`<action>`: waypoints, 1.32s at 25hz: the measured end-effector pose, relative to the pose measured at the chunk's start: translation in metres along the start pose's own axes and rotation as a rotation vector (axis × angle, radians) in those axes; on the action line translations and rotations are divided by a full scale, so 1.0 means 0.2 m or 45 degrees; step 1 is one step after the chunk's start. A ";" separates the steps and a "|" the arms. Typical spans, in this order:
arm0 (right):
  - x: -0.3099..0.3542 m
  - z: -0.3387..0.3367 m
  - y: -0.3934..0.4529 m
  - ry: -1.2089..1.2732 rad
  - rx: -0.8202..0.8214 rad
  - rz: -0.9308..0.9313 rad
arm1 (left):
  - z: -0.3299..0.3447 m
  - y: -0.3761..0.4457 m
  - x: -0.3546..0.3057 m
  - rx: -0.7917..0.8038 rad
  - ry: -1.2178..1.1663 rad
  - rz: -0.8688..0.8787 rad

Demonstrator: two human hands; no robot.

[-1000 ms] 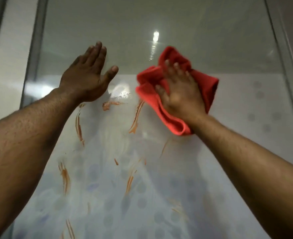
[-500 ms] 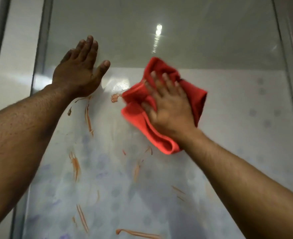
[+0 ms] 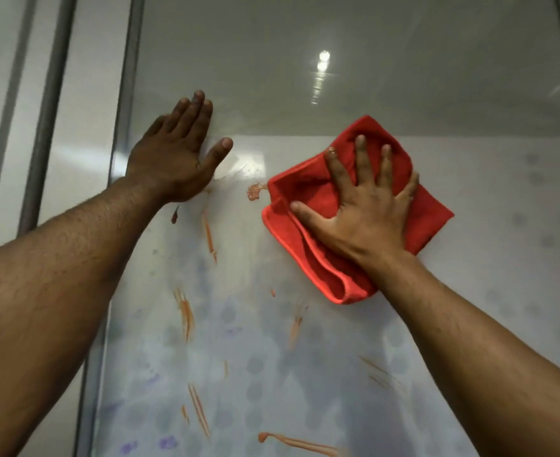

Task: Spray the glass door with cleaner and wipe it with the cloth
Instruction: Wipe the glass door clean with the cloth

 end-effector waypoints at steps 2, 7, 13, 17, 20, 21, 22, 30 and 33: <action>0.16 0.01 -0.08 -0.006 0.013 -0.196 | 0.00 -0.03 0.05 0.004 -0.001 -0.030; 0.07 0.01 -0.35 0.026 -0.059 -0.684 | -0.01 -0.14 0.25 0.006 0.076 -0.083; -0.01 -0.02 0.19 0.182 -0.175 -0.139 | -0.02 -0.20 0.36 -0.066 0.050 -0.064; 0.45 0.02 -0.01 0.183 -0.121 -0.525 | -0.02 -0.23 0.35 -0.114 0.003 -0.034; 0.46 0.07 -0.40 0.130 -0.001 -0.875 | -0.01 -0.30 0.39 -0.148 -0.011 -0.050; 0.36 0.06 -0.44 0.125 -0.005 -0.901 | -0.01 -0.33 0.40 -0.149 0.009 -0.049; 0.23 0.04 -0.39 0.126 -0.030 -0.824 | 0.00 -0.35 0.42 -0.152 0.026 -0.043; 0.36 0.01 0.19 0.164 -0.136 -0.184 | -0.04 -0.42 0.48 -0.314 -0.103 -0.160; 0.62 0.06 -0.23 0.134 -0.007 -0.534 | -0.10 -0.48 0.51 -0.445 -0.189 -0.258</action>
Point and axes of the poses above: each hand's wrist, its own y-axis towards the middle knuckle, its own z-axis out of the palm, x = y × z, the point moved 9 cm from there along y, towards the middle knuckle, and after that the axes turned 4 degrees about -x, right-handed, at the moved point
